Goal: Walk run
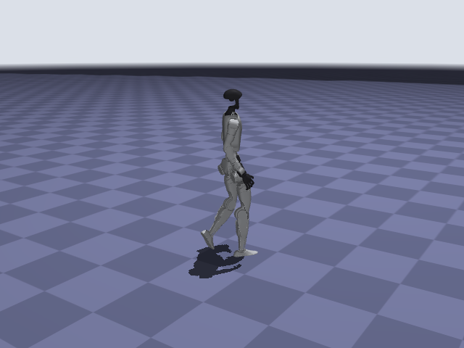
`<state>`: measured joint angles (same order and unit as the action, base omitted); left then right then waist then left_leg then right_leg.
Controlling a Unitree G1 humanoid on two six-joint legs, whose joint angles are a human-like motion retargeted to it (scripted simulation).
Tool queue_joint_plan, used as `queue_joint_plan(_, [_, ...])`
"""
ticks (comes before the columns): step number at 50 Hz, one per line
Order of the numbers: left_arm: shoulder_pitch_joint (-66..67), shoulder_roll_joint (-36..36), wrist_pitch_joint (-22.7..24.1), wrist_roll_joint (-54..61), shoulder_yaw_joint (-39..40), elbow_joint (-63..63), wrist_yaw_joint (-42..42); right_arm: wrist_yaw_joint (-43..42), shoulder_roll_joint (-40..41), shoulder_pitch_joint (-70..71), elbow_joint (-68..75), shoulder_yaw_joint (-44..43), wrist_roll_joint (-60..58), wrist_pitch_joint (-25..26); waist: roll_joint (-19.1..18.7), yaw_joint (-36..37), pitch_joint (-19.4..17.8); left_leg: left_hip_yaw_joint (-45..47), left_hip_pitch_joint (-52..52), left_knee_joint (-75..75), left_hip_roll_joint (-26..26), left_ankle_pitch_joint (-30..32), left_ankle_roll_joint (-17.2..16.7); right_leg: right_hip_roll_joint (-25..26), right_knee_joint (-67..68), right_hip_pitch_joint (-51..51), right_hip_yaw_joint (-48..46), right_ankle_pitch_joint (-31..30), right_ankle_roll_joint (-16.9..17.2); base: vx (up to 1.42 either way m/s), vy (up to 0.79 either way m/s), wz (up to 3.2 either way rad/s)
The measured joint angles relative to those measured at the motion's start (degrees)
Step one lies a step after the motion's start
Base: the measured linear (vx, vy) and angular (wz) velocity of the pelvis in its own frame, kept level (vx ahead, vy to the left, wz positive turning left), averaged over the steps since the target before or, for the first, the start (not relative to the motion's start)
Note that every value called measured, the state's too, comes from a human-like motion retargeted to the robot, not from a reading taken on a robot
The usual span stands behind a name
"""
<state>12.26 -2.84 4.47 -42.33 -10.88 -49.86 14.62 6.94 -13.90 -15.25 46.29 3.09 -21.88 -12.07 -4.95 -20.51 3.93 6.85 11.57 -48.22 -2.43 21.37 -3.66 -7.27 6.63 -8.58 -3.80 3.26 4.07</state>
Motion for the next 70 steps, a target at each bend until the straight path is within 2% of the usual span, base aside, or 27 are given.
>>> queue_joint_plan(5, [0.5,-1.3,2.1,-2.6,-2.4,2.1,-12.6,6.7,-1.2,-0.1,3.2,1.2,0.7,2.0,2.8,9.3,0.3,6.9,11.3,4.0,-2.8,-12.8,3.8,0.9,-2.7,4.4,1.4,-0.3,0.1,0.66,-0.20,-0.21])
queue_joint_plan(7, [0.6,-1.3,3.2,-1.0,-2.7,2.1,-14.7,8.3,-1.3,-0.5,3.7,1.4,0.8,1.8,2.9,11.4,0.5,9.1,14.7,11.2,-2.1,-15.8,6.8,1.6,-3.8,6.4,-1.1,0.4,0.4,0.64,-0.20,0.30])
queue_joint_plan(10, [0.6,-1.1,4.2,0.3,-2.3,2.2,-14.3,10.8,-1.3,-0.2,3.9,1.3,-0.4,1.6,1.8,13.0,0.3,12.0,18.7,24.9,-0.2,-16.0,11.5,4.2,-5.1,9.3,-3.7,2.2,-0.1,0.69,-0.18,0.50])
queue_joint_plan(13, [1.2,-0.5,4.1,0.4,-0.5,2.6,-12.3,11.5,-0.8,0.7,3.7,1.6,-2.6,2.3,1.8,13.2,0.1,14.5,21.3,38.8,-2.0,-16.5,14.8,6.3,-5.9,11.9,-5.0,3.7,-2.1,0.76,-0.18,0.43])
queue_joint_plan(17, [1.7,1.3,2.8,1.6,2.2,1.0,-11.5,10.4,0.6,1.8,4.5,1.7,-4.5,3.6,2.7,11.6,0.7,17.8,20.8,49.5,-5.2,-22.0,15.4,7.5,-5.9,15.6,-9.8,2.2,-1.9,0.81,-0.12,0.48])
queue_joint_plan(20, [2.0,2.3,2.9,4.3,5.0,1.8,-9.0,10.3,1.6,1.0,5.4,1.9,-4.4,4.0,4.5,12.4,1.8,20.3,18.7,45.5,-4.8,-22.9,18.5,6.8,-3.1,18.0,-8.9,-5.0,2.7,1.03,-0.08,-0.12])
queue_joint_plan(22, [2.5,2.2,3.5,5.3,6.4,2.3,-8.3,11.2,2.2,-0.3,5.6,1.9,-4.6,3.7,4.8,14.5,2.8,20.6,17.4,44.2,-3.7,-18.5,18.0,6.3,0.4,19.1,-8.8,-15.2,6.9,1.24,-0.06,-0.55])
queue_joint_plan(25, [2.8,0.9,3.2,7.1,7.2,1.8,-5.5,9.9,3.4,-1.8,5.8,2.6,-4.6,4.0,4.0,14.4,3.7,8.8,16.8,39.4,-2.9,-21.0,18.7,8.9,10.7,16.7,-2.4,-31.7,10.0,1.17,-0.10,0.17])
queue_joint_plan(27, [2.3,-0.2,2.5,7.3,6.9,1.2,-1.5,5.8,4.1,-1.4,6.0,3.0,-2.3,3.7,3.7,12.5,2.2,8.8,13.1,36.6,-3.0,-24.2,18.7,8.7,28.3,11.0,-4.1,-33.3,8.9,1.02,-0.01,1.19])
queue_joint_plan(28, [1.8,-1.0,1.6,7.1,6.6,0.9,0.5,4.2,4.3,-1.0,5.8,3.3,-1.2,3.4,2.8,11.7,1.8,10.8,10.4,37.2,-2.0,-25.0,18.7,10.3,32.8,8.8,-2.6,-33.3,10.3,0.92,0.03,1.20])
queue_joint_plan(30, [0.7,-2.2,-1.1,6.1,6.1,0.1,4.3,2.7,4.5,0.2,5.0,3.0,-0.4,3.0,-0.8,11.2,1.4,8.2,6.8,39.4,-0.3,-25.9,18.5,16.3,33.9,5.0,1.0,-29.7,10.5,0.84,0.07,0.87])
queue_joint_plan(33, [0.2,-3.2,-2.5,2.5,4.9,0.5,6.4,1.3,3.7,1.2,3.4,1.0,0.1,1.5,-2.4,10.9,0.7,5.4,2.1,41.0,-1.2,-27.7,17.5,17.0,33.6,-0.8,4.3,-22.0,6.9,0.87,0.05,0.96])
queue_joint_plan(37, [2.1,-4.5,0.9,-0.4,1.8,2.2,2.3,-0.9,2.5,0.8,1.5,0.1,5.3,-3.8,-3.8,5.9,0.3,-1.5,-4.1,43.7,-4.5,-29.2,18.0,8.6,23.4,-7.4,-0.1,-13.8,1.9,0.84,-0.02,1.87])
queue_joint_plan(42, [2.8,-4.7,2.6,-3.2,1.9,1.0,4.7,0.1,3.7,-0.3,0.5,0.3,9.1,-6.2,-0.6,1.7,-0.7,-10.4,-11.7,43.4,-10.1,-32.6,18.7,1.9,1.4,-11.4,0.0,-10.3,0.6,0.88,-0.25,1.68])
queue_joint_plan(45, [2.4,-4.4,2.0,-4.0,3.6,-0.6,9.5,1.3,4.2,-0.9,-0.3,1.9,4.7,-3.7,-0.1,2.4,-1.4,-13.1,-16.3,43.5,-10.1,-33.9,18.4,4.0,-9.3,-14.9,2.8,-7.1,2.5,0.94,-0.32,0.65])
queue_joint_plan(47, [2.5,-4.0,2.2,-3.2,4.5,-1.3,10.9,1.1,3.6,-1.1,-1.7,3.4,-1.3,-1.7,0.2,3.5,-1.5,-13.1,-18.6,43.3,-10.0,-33.8,17.2,5.4,-11.5,-16.8,1.4,-4.3,8.0,0.99,-0.37,0.21])
queue_joint_plan(48, [2.7,-3.8,2.4,-2.5,4.8,-1.6,11.0,0.3,3.2,-1.1,-2.5,3.9,-4.7,-0.9,0.4,3.0,-1.5,-13.7,-19.7,43.0,-10.2,-33.1,16.3,5.0,-11.1,-16.8,-0.6,-4.8,6.9,1.00,-0.34,0.59])
queue_joint_plan(50, [3.1,-3.2,2.6,-0.8,4.4,-2.4,10.7,-2.4,3.1,-1.2,-3.9,4.0,-8.2,-0.4,-0.1,1.6,-0.7,-14.6,-21.1,42.4,-9.7,-29.6,13.0,6.4,-7.6,-17.0,-0.5,-7.4,-2.6,1.02,-0.30,0.95])
queue_joint_plan(52, [3.1,-2.7,2.8,-0.3,3.3,-3.3,11.6,-5.8,4.4,-1.9,-4.6,2.6,-5.5,-2.1,-1.6,-1.6,0.6,-15.8,-21.7,39.8,-7.9,-23.2,7.5,5.3,-4.0,-16.9,-4.8,-8.9,-3.1,1.07,-0.33,1.82])
queue_joint_plan(54, [3.2,-2.2,2.8,-1.9,3.3,-4.1,13.3,-7.5,6.5,-2.9,-4.0,1.4,0.4,-5.6,-3.1,-5.2,1.5,-16.1,-21.3,34.4,-4.9,-12.7,-0.3,5.2,-0.7,-15.7,0.2,-10.7,-2.3,1.13,-0.48,1.83])
queue_joint_plan(55, [3.3,-1.9,2.6,-3.0,3.6,-4.3,14.1,-7.3,7.6,-3.1,-3.2,1.2,4.1,-7.8,-3.7,-5.7,2.0,-14.9,-20.4,31.0,-3.5,-6.4,-5.1,6.5,0.9,-15.2,6.3,-9.7,-3.5,1.16,-0.44,1.11])
queue_joint_plan(57, [3.1,-1.3,1.5,-3.1,2.5,-3.7,12.9,-4.3,7.6,-2.4,-1.9,0.5,8.6,-8.8,-3.1,-5.9,2.8,-10.9,-15.7,20.5,-3.6,3.3,-11.3,4.1,4.1,-14.0,5.4,-5.7,-4.4,1.07,-0.25,1.00])
queue_joint_plan(58, [2.5,-1.4,1.3,-2.4,2.1,-3.3,11.6,-3.8,7.0,-1.7,-1.4,0.2,8.0,-6.6,-1.7,-6.2,3.3,-6.5,-12.7,14.6,-3.8,7.0,-11.3,-0.6,5.9,-12.7,-2.6,-4.5,-4.2,0.96,-0.30,0.75])
queue_joint_plan(60, [2.2,-2.2,2.3,-2.1,2.2,-2.4,9.3,-2.3,5.9,-0.9,-0.8,0.9,3.6,-2.1,-0.7,-5.2,3.1,-5.7,-7.4,1.3,-2.3,8.6,-11.3,0.4,6.5,-8.8,-7.0,-2.1,-5.7,0.92,-0.57,-0.04])
queue_joint_plan(62, [2.6,-2.7,2.8,-3.0,3.0,-0.8,6.5,0.5,4.6,-0.1,-0.1,1.8,-1.5,0.7,1.5,-2.7,4.1,-5.8,-2.8,0.5,-4.0,4.1,-8.8,3.0,3.5,-5.3,-4.2,-1.2,-7.7,0.86,-0.66,-0.57])
queue_joint_plan(65, [3.2,-2.2,0.9,-2.7,4.6,0.8,-2.1,4.5,3.3,1.3,0.9,2.7,-8.6,4.4,3.8,1.3,3.3,1.0,5.4,-0.4,-1.9,-5.0,-1.9,3.8,0.0,-0.2,-3.2,-1.5,-7.9,0.86,-0.39,-0.85])
queue_joint_plan(70, [4.3,-1.8,3.3,3.5,5.1,2.8,-10.3,4.9,2.3,0.8,-0.3,4.3,-12.8,3.8,6.3,7.8,1.9,7.3,15.3,15.8,0.7,-15.2,6.8,7.7,-4.0,6.5,1.1,0.2,-10.6,0.86,-0.29,-0.93])
